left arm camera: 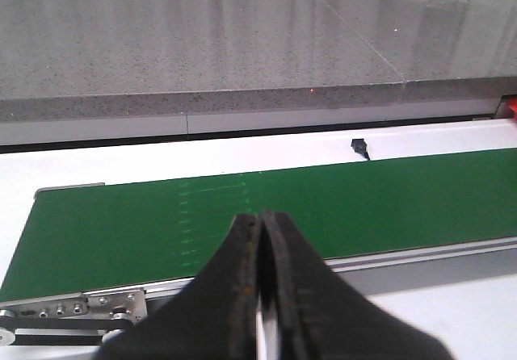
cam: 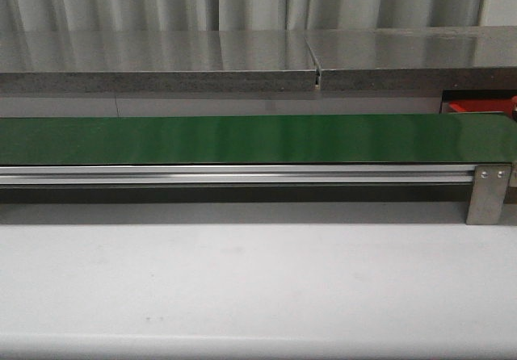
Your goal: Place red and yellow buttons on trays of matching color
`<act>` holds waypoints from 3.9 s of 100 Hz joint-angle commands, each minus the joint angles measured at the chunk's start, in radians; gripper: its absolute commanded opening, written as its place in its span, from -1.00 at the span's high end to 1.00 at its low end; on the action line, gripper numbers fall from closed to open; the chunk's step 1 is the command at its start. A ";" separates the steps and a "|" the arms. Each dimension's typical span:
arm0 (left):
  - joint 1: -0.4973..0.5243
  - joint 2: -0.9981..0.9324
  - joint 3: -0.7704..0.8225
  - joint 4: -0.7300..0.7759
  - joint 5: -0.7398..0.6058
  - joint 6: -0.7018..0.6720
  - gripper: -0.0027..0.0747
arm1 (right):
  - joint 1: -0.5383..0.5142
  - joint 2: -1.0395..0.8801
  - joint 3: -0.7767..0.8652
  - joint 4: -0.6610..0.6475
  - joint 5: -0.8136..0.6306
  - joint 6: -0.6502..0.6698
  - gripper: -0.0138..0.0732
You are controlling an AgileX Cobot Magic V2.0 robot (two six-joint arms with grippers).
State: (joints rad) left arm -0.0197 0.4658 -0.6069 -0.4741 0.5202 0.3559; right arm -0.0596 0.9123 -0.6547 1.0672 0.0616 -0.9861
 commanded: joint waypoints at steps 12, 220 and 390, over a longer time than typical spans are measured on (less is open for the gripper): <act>-0.007 0.005 -0.025 -0.027 -0.068 -0.002 0.98 | 0.000 -0.127 0.062 0.000 -0.087 -0.014 0.86; -0.007 0.009 -0.025 -0.027 -0.070 -0.002 0.98 | -0.023 -0.943 0.660 -1.053 -0.129 0.986 0.85; -0.083 -0.295 0.433 0.410 -0.579 -0.301 0.98 | -0.023 -0.943 0.659 -1.053 -0.125 0.986 0.85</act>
State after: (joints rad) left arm -0.1083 0.1947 -0.1873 -0.1061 0.0367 0.0701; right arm -0.0774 -0.0101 0.0261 0.0141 0.0115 0.0082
